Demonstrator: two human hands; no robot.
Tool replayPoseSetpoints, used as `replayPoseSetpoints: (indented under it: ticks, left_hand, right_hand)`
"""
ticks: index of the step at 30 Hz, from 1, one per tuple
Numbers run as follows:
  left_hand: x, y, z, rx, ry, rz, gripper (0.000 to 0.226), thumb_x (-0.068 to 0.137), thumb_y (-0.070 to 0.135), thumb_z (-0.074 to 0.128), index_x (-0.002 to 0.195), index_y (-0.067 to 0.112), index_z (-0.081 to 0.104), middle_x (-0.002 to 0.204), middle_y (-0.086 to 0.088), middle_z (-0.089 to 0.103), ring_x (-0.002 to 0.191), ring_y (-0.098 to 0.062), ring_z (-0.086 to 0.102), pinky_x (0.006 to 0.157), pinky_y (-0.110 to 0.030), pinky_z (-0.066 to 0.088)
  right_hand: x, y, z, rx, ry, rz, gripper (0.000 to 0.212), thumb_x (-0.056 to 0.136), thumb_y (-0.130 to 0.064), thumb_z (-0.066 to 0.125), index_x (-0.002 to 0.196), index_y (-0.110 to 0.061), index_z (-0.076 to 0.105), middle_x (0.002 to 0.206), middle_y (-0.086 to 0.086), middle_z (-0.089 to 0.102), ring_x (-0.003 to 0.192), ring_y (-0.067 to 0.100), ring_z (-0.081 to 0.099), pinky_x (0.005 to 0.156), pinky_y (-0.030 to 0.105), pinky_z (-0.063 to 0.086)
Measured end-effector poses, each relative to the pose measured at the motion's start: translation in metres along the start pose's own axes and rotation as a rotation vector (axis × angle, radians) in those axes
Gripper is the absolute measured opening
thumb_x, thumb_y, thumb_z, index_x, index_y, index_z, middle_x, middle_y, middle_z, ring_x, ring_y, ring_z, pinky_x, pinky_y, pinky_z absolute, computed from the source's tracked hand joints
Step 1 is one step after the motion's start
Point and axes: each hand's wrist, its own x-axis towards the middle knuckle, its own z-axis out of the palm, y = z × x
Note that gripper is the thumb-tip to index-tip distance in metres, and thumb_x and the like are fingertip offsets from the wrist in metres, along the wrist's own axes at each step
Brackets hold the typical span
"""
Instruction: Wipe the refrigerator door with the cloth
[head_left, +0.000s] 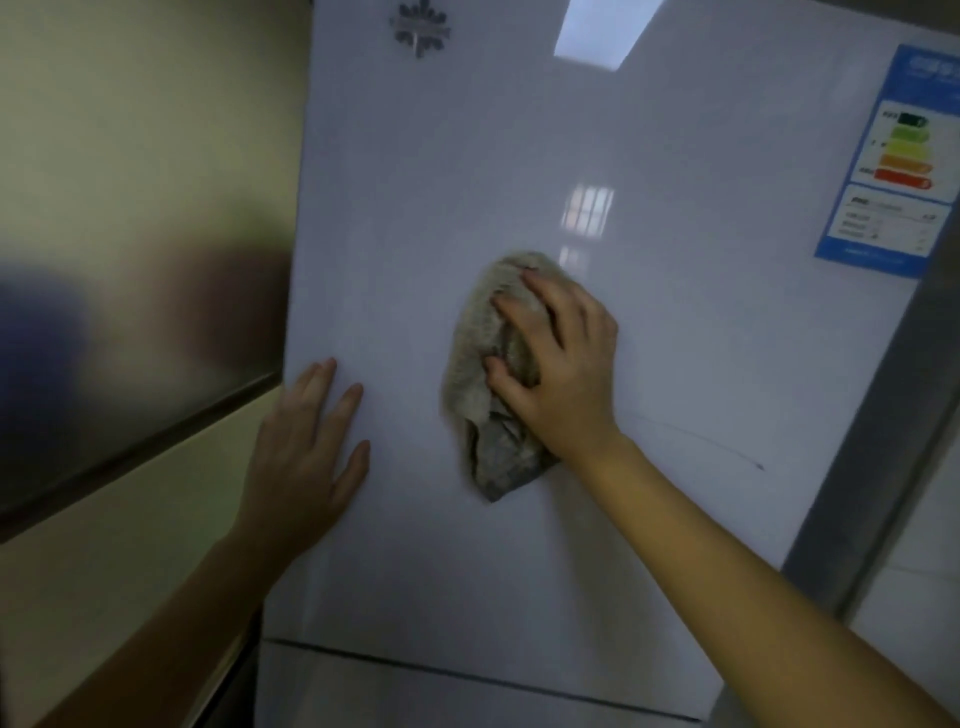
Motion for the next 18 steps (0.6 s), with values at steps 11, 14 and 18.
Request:
replayPoseSetpoints:
  ticks: [11,14,18]
  left_hand:
    - [-0.028,-0.015,0.004,-0.024,-0.029,0.009,0.061,0.100,0.037,0.050,0.149,0.001,0.043,0.160,-0.023,0.033,0.149,-0.037,0.033,0.119,-0.047,0.031]
    - [-0.026,-0.008,0.004,-0.018,-0.043,-0.012,0.061,0.099,0.038,0.050,0.149,0.002,0.044,0.160,-0.025,0.033,0.148,-0.041,0.034,0.118,-0.050,0.031]
    - [-0.024,0.004,0.006,-0.013,-0.057,-0.047,0.065,0.098,0.039,0.049,0.149,0.001,0.040,0.160,-0.027,0.031,0.148,-0.043,0.032,0.120,-0.050,0.027]
  right_hand:
    - [0.010,-0.067,0.052,0.079,-0.014,-0.151,0.042,0.092,-0.033,0.072,0.131,-0.016,0.068,0.143,0.012,0.060,0.131,0.033,0.054,0.105,0.046,0.042]
    - [-0.015,-0.037,0.028,0.048,-0.008,-0.138,0.040,0.093,-0.034,0.071,0.129,-0.015,0.070,0.142,0.012,0.061,0.129,0.034,0.056,0.104,0.045,0.043]
    - [-0.059,0.017,-0.014,-0.023,-0.008,-0.103,0.043,0.090,-0.033,0.076,0.128,-0.014,0.071,0.140,0.013,0.062,0.126,0.035,0.058,0.103,0.047,0.046]
